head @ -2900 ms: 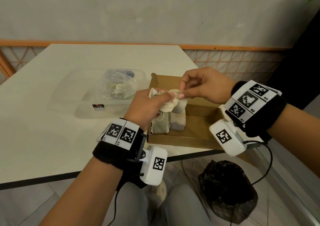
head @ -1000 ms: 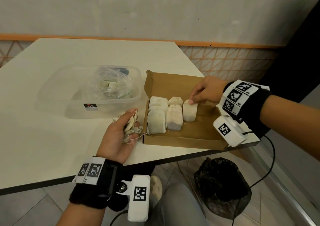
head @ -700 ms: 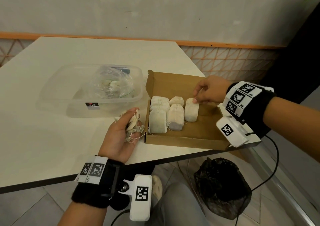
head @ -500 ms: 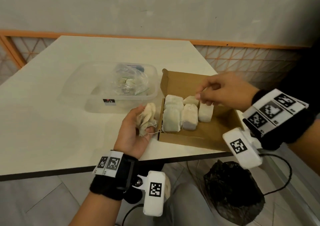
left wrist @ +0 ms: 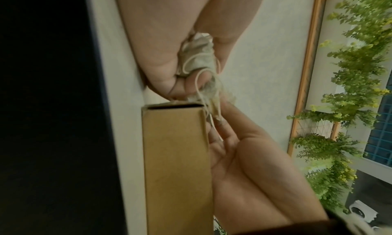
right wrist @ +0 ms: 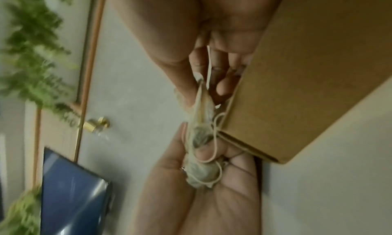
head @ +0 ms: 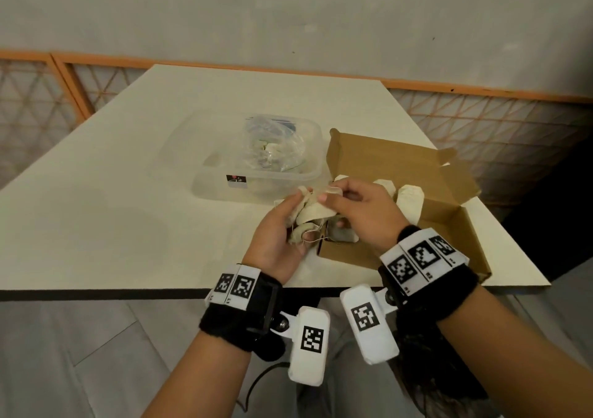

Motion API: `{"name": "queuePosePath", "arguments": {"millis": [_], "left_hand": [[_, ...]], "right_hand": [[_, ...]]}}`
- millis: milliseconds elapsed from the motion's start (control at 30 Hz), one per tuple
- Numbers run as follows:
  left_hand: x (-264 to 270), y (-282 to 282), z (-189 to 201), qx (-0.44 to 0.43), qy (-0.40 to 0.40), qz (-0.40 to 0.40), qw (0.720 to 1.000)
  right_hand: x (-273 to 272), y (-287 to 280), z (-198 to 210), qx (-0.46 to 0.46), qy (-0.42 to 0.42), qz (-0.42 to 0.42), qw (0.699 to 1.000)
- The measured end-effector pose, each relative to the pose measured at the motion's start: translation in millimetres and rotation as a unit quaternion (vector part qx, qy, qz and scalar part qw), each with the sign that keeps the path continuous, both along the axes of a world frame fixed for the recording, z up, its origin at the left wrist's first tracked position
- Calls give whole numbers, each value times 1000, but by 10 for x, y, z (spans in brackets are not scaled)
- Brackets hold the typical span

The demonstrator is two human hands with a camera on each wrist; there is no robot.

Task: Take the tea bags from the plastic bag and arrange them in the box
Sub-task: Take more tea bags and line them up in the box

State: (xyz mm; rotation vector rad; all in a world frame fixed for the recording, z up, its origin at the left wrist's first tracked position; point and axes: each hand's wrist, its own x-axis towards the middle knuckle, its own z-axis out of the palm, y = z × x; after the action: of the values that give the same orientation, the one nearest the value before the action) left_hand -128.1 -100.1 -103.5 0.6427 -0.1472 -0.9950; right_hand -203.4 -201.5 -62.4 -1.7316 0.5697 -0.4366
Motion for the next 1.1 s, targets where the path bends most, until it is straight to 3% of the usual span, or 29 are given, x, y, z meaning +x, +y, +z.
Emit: {"name": "queuePosePath", "arguments": {"millis": [100,200,333,533,800,1000,1100], "left_hand": [[20,-19,-40,27,-1,34,999],[28,-29,-58,52,-20,51,997],[17,-39,-59,66,-49,42,996],[-67,12,-11,82,-174,9,981],[-47,-2,-13,84,-132,29,987],[24,-18,-44,49,-31,94,994],[17,-34,-59,54,-34,116,991]], "right_hand": [[-36,-17,-33,106,-61,-26,992],[-31,-24,-64,151,-88,-44,984],[-25,-47,-74,167,-109,-47,979],[-49,-24,-73,156,-115,-16,981],[-63,-116,-76,243,-134,-43,960],[-62,-144,-69,285,-185,-67,938],[-87,-147,-61,305,-215,-43,927]]}}
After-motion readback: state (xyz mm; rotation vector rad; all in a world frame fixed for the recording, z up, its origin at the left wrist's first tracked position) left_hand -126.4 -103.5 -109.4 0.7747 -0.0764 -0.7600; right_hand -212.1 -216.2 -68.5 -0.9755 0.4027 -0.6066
